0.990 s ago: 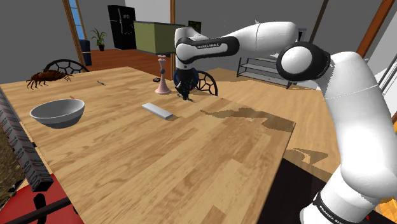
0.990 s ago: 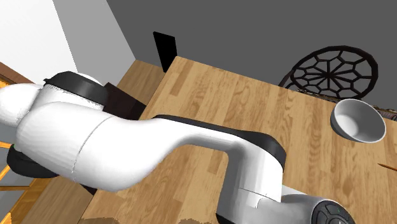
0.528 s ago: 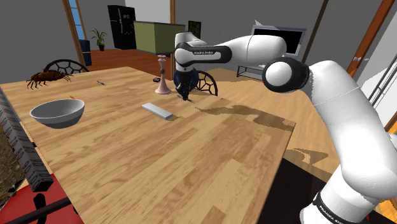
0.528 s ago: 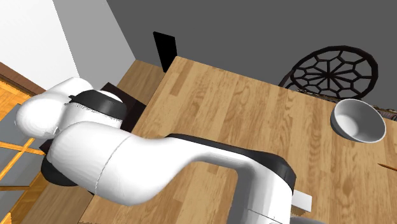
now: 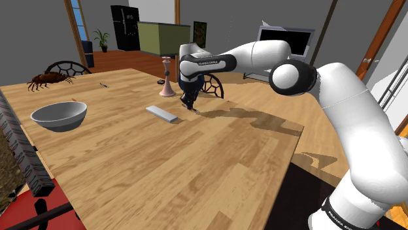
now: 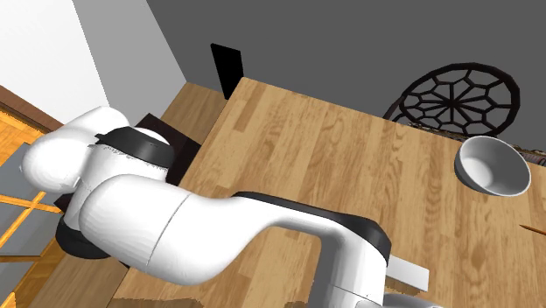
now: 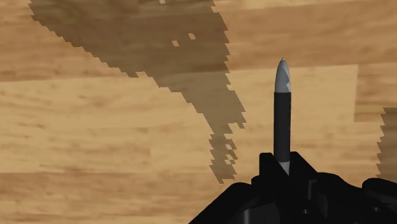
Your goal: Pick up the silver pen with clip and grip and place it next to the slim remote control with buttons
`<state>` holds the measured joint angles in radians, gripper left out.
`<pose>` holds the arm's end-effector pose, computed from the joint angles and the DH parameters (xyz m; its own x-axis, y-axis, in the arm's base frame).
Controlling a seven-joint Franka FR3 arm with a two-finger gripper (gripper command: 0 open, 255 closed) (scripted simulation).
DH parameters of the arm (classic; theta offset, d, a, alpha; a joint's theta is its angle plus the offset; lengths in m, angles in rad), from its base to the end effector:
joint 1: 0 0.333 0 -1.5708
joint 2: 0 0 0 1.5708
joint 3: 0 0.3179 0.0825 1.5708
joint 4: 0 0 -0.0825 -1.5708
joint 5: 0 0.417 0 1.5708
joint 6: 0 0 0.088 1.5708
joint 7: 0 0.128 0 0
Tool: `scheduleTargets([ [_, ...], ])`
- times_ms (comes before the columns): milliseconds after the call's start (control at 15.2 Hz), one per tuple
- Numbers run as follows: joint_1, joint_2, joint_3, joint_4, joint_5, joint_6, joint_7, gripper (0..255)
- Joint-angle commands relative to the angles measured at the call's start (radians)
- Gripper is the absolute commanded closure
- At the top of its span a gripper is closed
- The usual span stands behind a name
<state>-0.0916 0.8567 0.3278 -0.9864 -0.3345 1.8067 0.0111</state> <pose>0.8009 0.0671 0.3338 0.9808 0.1950 -0.0016 0.1945 -0.9777 0.0791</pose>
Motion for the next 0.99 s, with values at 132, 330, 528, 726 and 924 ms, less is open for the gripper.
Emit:
scheduleTargets([
  [132, -0.005, 0.002, -0.001, -0.03, -0.002, 0.032, 0.005, 255],
  [330, -0.005, 0.003, -0.001, -0.03, -0.002, 0.032, 0.005, 255],
  [528, -0.005, 0.003, -0.001, -0.03, -0.002, 0.032, 0.005, 255],
  [726, -0.005, 0.003, -0.001, -0.03, -0.002, 0.032, 0.005, 0],
  [924, -0.005, 0.003, -0.001, -0.03, -0.002, 0.032, 0.005, 0],
])
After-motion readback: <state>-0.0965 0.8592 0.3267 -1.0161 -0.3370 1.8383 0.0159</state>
